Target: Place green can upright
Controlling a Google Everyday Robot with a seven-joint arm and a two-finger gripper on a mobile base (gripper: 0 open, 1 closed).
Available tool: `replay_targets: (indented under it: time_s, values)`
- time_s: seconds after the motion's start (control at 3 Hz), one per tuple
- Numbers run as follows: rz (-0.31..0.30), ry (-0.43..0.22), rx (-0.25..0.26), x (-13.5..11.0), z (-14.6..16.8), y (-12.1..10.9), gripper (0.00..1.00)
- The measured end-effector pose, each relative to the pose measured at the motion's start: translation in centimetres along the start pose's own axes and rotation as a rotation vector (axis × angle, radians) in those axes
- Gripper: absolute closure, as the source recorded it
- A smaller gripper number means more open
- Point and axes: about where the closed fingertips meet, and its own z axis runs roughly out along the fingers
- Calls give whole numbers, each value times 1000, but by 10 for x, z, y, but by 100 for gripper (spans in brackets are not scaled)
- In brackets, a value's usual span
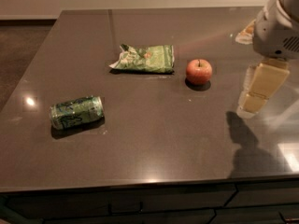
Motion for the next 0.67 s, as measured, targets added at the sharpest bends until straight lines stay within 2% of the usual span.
replay_targets:
  time_s: [0.33, 0.67]
  values:
    - [-63, -37, -18, -36, 12, -5, 0]
    - [-154, -78, -46, -87, 32, -4, 0]
